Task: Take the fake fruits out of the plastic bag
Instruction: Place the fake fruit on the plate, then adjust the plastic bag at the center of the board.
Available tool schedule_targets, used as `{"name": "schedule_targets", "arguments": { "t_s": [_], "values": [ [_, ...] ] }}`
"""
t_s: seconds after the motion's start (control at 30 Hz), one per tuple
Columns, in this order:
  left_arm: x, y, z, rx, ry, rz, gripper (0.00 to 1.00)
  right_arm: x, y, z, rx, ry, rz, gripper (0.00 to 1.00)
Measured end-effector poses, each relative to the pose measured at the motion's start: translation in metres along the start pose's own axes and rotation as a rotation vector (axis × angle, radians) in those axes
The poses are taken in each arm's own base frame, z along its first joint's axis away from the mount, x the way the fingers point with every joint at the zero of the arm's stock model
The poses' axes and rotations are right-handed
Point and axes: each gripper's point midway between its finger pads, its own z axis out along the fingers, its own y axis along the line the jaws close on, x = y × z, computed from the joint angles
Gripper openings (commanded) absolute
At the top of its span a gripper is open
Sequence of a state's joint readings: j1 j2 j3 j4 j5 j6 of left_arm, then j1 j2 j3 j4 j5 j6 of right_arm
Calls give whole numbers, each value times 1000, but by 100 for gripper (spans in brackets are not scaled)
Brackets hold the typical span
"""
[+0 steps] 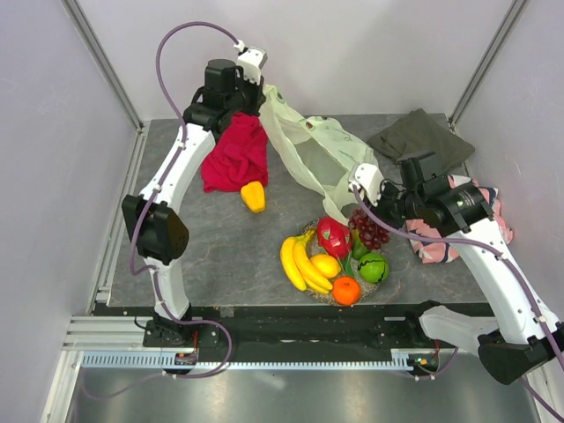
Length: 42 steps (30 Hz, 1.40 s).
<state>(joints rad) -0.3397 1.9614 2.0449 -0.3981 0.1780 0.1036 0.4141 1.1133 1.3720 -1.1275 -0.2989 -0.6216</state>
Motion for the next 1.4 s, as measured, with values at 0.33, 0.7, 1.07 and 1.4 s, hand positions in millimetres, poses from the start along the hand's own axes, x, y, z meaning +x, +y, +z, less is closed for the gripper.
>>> {"name": "schedule_targets", "arguments": {
  "t_s": [0.33, 0.7, 1.07, 1.4],
  "values": [
    [12, -26, -3, 87, 35, -2, 2, 46, 39, 33, -193, 107, 17, 0],
    [22, -28, -3, 97, 58, -7, 2, 41, 61, 79, -376, 175, 52, 56],
    [18, -41, -7, 157, 49, -6, 2, 1, -10, 74, -185, 100, 136, 86],
    [10, -57, -17, 213, 36, -1, 2, 56, -75, 110, 116, 325, 261, 83]
  ]
}}
